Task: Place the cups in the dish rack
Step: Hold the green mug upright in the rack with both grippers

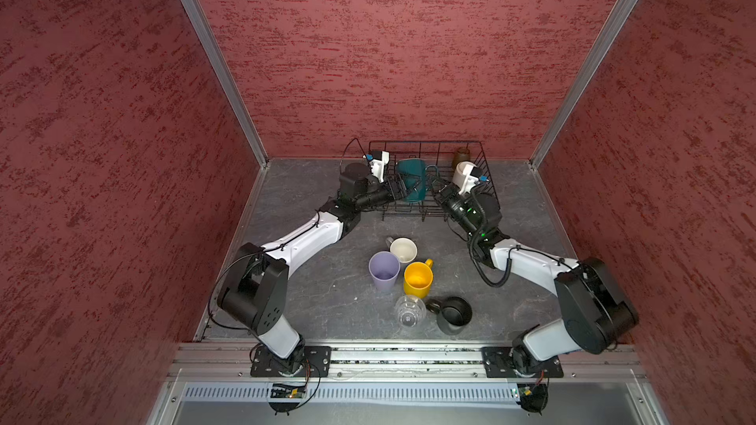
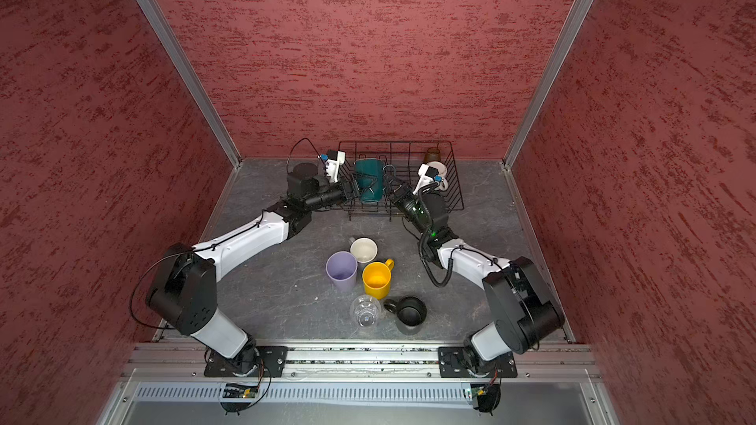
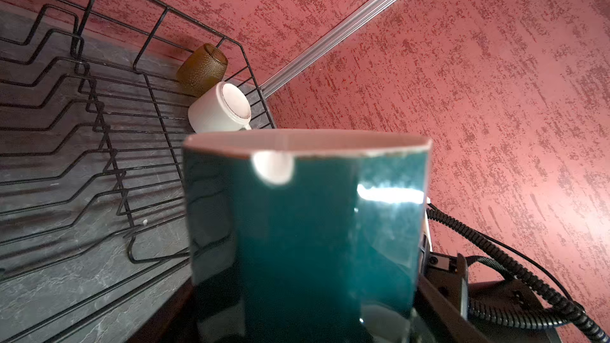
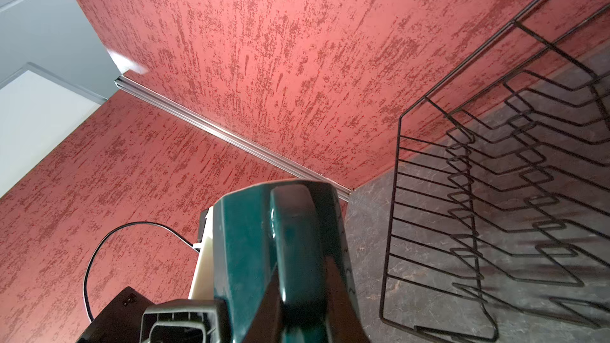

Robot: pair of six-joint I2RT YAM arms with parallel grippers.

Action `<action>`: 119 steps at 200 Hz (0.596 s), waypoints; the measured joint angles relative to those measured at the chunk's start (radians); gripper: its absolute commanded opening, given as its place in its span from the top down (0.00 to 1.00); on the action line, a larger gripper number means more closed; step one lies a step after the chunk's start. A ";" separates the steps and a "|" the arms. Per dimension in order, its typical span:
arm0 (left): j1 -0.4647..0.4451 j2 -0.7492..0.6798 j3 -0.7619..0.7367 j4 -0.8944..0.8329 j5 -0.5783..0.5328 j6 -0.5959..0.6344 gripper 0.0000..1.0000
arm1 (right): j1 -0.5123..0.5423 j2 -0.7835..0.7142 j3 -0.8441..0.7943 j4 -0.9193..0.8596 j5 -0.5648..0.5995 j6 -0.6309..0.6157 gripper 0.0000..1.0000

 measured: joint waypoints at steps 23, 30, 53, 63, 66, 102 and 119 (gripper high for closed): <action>0.000 0.000 0.000 0.005 0.002 0.003 0.84 | 0.001 -0.011 0.002 -0.015 0.006 -0.011 1.00; 0.000 0.000 0.000 0.006 0.006 0.004 0.77 | 0.002 -0.017 0.002 -0.026 0.008 -0.015 1.00; -0.001 0.000 0.000 0.016 0.026 0.003 0.52 | 0.003 -0.052 0.002 -0.071 0.014 -0.035 1.00; -0.001 0.000 0.000 0.026 0.035 0.004 0.46 | 0.004 -0.068 0.002 -0.087 0.016 -0.045 1.00; -0.001 0.000 0.000 0.028 0.038 0.003 0.45 | 0.005 -0.072 0.002 -0.093 0.018 -0.048 1.00; -0.001 -0.002 0.000 0.053 0.057 0.003 0.33 | 0.007 -0.105 0.019 -0.155 0.025 -0.082 1.00; -0.001 -0.004 0.000 0.057 0.064 0.004 0.29 | 0.008 -0.120 0.025 -0.184 0.026 -0.097 1.00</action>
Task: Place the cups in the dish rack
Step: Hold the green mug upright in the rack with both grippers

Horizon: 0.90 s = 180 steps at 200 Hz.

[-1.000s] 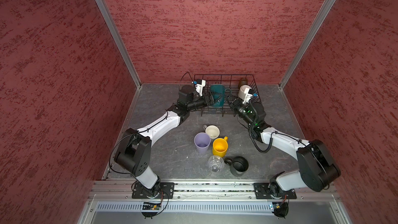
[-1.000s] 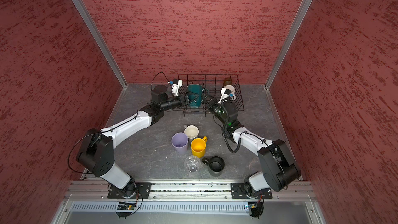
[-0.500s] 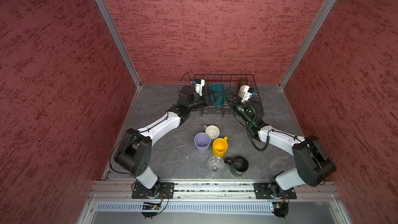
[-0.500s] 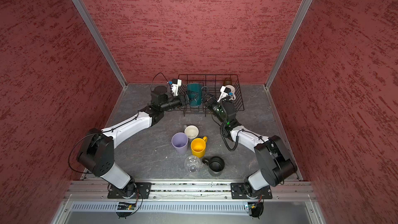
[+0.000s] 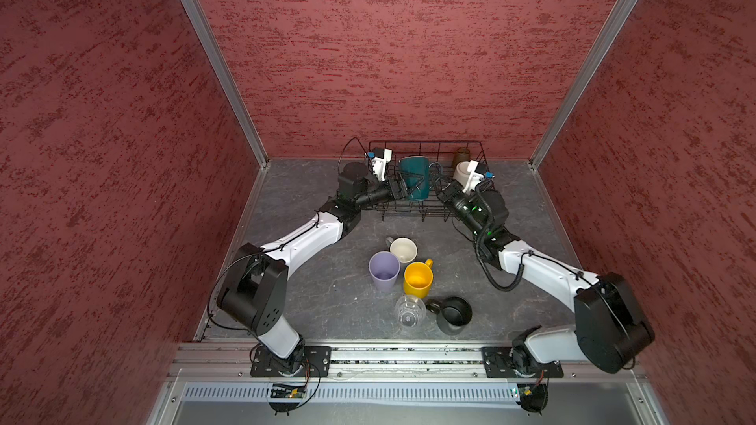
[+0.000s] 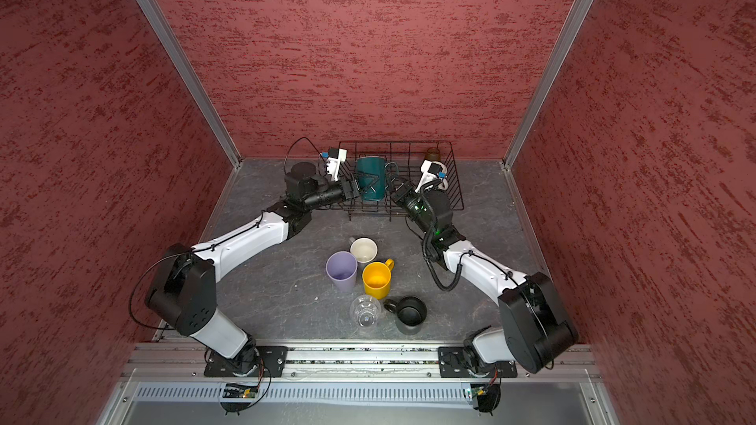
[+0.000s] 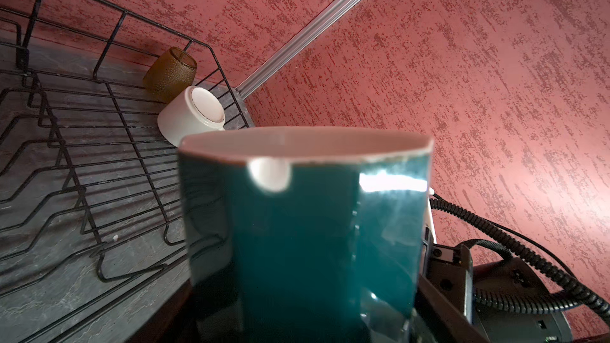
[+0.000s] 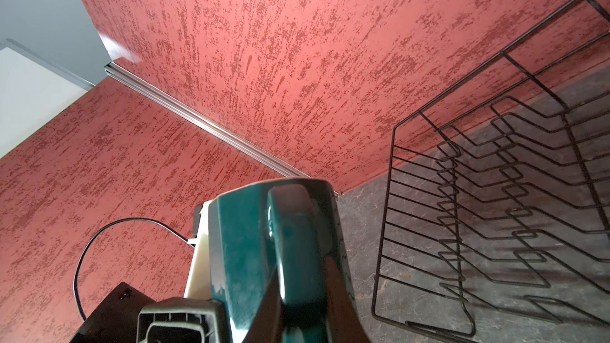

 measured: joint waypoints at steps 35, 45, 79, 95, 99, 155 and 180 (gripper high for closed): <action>0.000 -0.011 0.000 0.000 0.014 0.010 0.22 | 0.004 -0.027 0.003 -0.030 0.002 -0.020 1.00; 0.000 -0.014 0.000 0.000 0.015 0.013 0.19 | 0.006 -0.031 0.005 -0.032 0.003 -0.024 1.00; 0.000 -0.019 0.000 0.001 0.014 0.023 0.08 | 0.008 -0.032 0.008 -0.032 0.003 -0.029 1.00; 0.000 -0.019 0.000 0.008 0.014 0.031 0.05 | 0.009 -0.032 0.008 -0.037 0.003 -0.029 1.00; 0.000 -0.020 0.000 0.009 0.014 0.035 0.03 | 0.010 -0.032 0.008 -0.037 0.003 -0.029 1.00; 0.000 -0.024 0.000 0.022 0.014 0.039 0.00 | 0.012 -0.032 0.008 -0.035 0.003 -0.026 1.00; 0.004 -0.031 -0.005 0.022 0.007 0.040 0.00 | 0.013 -0.039 0.010 -0.051 0.003 -0.027 1.00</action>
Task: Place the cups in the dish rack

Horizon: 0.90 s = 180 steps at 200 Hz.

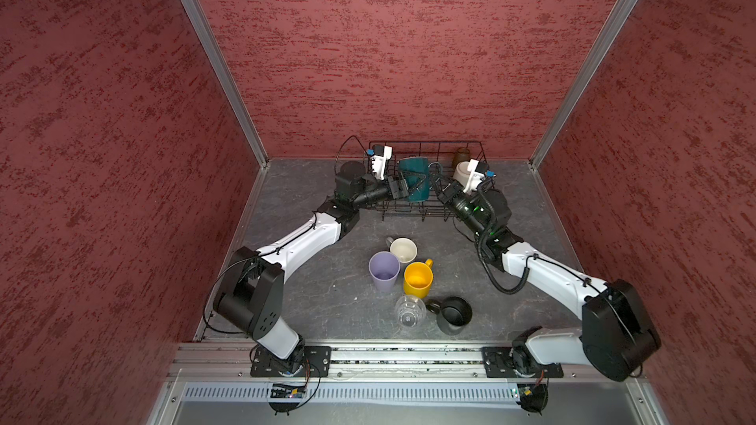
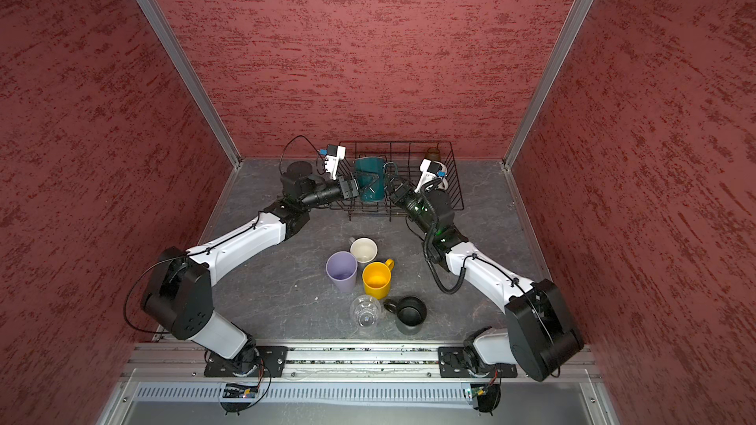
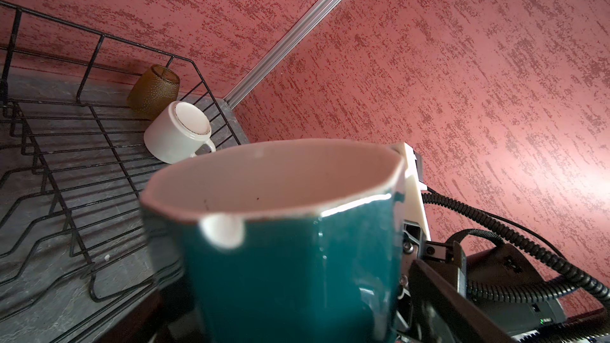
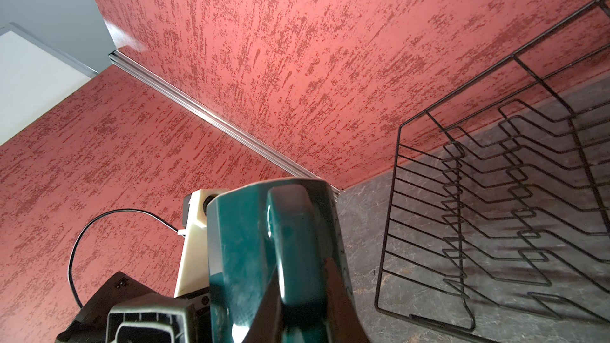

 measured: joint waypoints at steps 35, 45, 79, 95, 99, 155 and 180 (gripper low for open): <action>0.029 -0.061 -0.039 -0.008 -0.016 0.018 0.00 | 0.001 -0.042 0.004 -0.076 0.008 -0.022 1.00; 0.045 -0.084 -0.052 -0.010 -0.023 0.025 0.00 | 0.001 -0.059 0.004 -0.101 0.013 -0.032 1.00; 0.099 -0.143 -0.092 -0.018 -0.036 0.050 0.00 | -0.005 -0.097 0.051 -0.215 0.022 -0.071 1.00; 0.130 -0.164 -0.113 -0.030 -0.042 0.070 0.00 | -0.011 -0.097 0.131 -0.333 0.023 -0.113 1.00; 0.139 -0.171 -0.118 -0.035 -0.043 0.076 0.00 | -0.014 -0.097 0.158 -0.375 0.023 -0.126 1.00; 0.262 -0.283 -0.138 -0.137 -0.050 0.166 0.00 | -0.063 0.042 0.727 -0.967 0.018 -0.427 1.00; 0.296 -0.330 -0.145 -0.160 -0.053 0.190 0.00 | -0.078 0.157 0.924 -1.171 0.015 -0.554 1.00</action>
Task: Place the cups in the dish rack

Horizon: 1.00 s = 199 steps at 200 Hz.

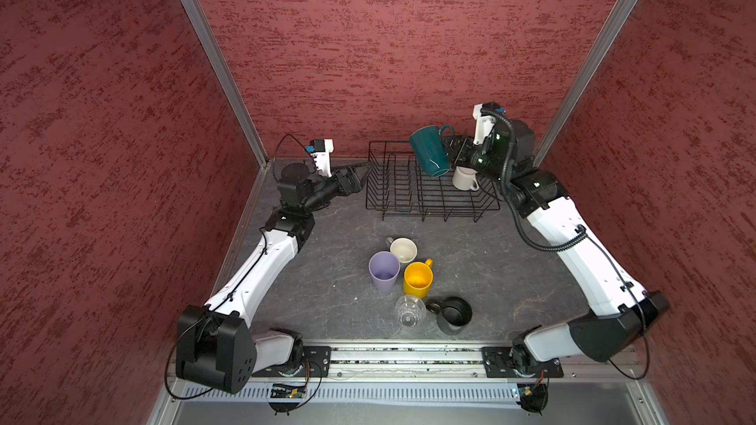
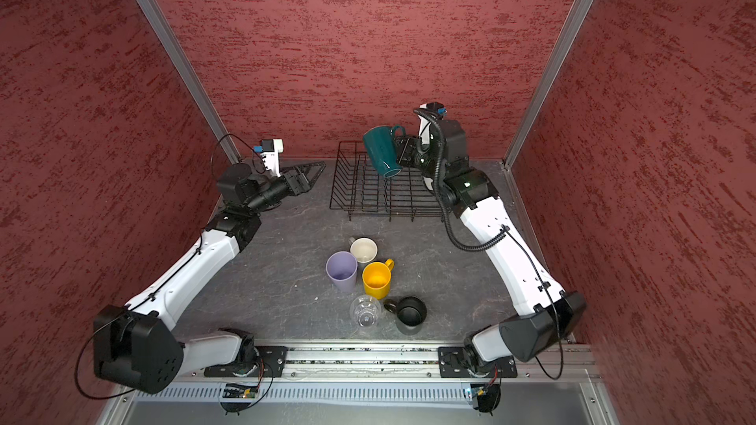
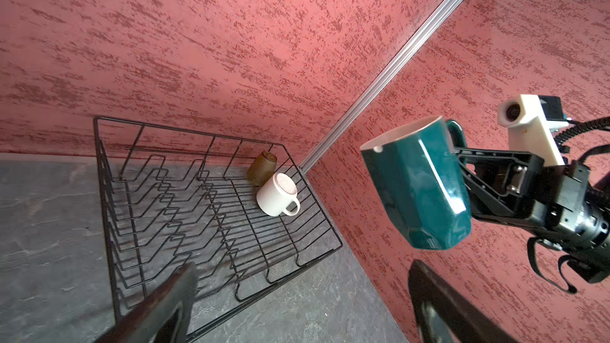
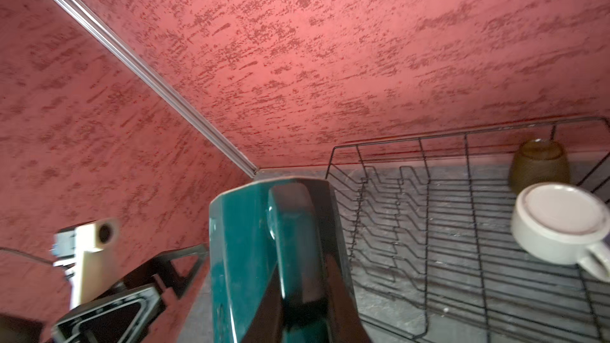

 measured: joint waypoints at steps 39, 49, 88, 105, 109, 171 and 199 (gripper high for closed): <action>0.042 -0.054 -0.023 -0.043 -0.001 0.025 0.00 | -0.007 0.164 0.148 -0.287 0.031 -0.173 1.00; 0.052 -0.065 -0.026 -0.054 -0.003 0.034 0.00 | -0.007 0.203 0.185 -0.355 0.054 -0.209 1.00; 0.067 -0.106 -0.029 -0.097 -0.008 0.072 0.00 | -0.007 0.308 0.324 -0.538 0.173 -0.342 1.00; 0.068 -0.116 -0.033 -0.099 -0.008 0.079 0.00 | -0.007 0.340 0.390 -0.584 0.223 -0.393 1.00; 0.068 -0.117 -0.035 -0.100 -0.008 0.081 0.00 | -0.007 0.346 0.405 -0.593 0.233 -0.404 1.00; 0.087 -0.133 -0.067 -0.127 -0.008 0.095 0.00 | -0.007 0.459 0.501 -0.671 0.401 -0.594 1.00; 0.094 -0.147 -0.067 -0.139 -0.006 0.100 0.00 | -0.007 0.508 0.501 -0.687 0.460 -0.675 1.00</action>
